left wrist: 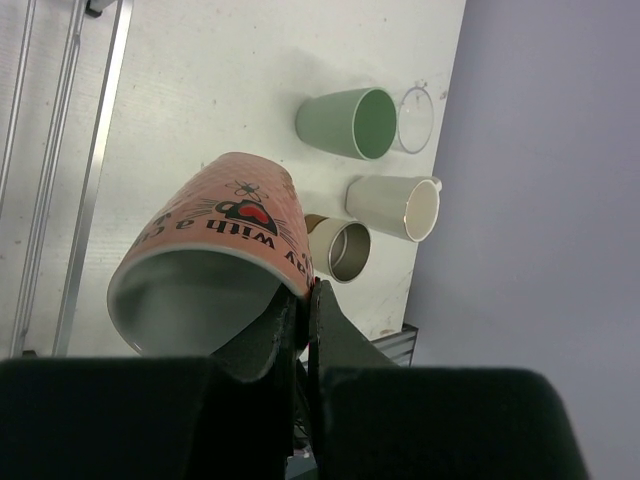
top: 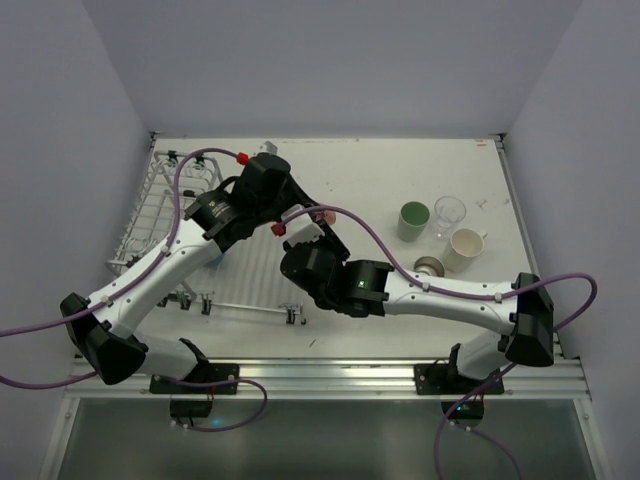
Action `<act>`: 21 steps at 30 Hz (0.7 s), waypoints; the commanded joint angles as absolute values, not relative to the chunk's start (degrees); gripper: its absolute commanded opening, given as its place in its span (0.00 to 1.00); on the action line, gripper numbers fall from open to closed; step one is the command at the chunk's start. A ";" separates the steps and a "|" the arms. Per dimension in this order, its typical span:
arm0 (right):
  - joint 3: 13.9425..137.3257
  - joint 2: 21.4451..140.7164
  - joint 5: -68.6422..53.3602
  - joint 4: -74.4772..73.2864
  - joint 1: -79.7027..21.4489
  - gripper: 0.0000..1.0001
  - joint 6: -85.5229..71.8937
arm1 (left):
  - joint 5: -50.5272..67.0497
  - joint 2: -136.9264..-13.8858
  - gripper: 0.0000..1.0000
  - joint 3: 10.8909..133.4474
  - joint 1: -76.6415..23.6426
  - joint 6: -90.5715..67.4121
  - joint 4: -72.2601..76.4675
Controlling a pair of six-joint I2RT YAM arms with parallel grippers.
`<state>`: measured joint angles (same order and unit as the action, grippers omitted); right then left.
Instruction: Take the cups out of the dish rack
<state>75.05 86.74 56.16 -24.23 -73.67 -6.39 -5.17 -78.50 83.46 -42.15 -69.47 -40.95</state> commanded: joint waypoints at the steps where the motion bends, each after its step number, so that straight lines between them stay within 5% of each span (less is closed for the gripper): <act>1: 74.27 87.10 58.89 -20.04 -74.09 0.48 -4.92 | -3.52 -76.03 0.00 83.85 -42.36 -70.49 -37.18; 16: 74.62 91.14 63.10 -16.17 -74.09 0.30 -2.29 | -1.50 -74.09 0.00 81.56 -42.45 -71.81 -35.51; 21: 75.23 93.16 65.39 -15.56 -74.00 0.13 -1.76 | -0.70 -73.92 0.00 81.39 -42.36 -71.98 -35.25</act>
<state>74.06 90.78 62.11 -17.65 -75.13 -2.81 -3.55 -76.47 80.95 -41.15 -70.06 -38.63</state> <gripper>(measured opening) 0.203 0.041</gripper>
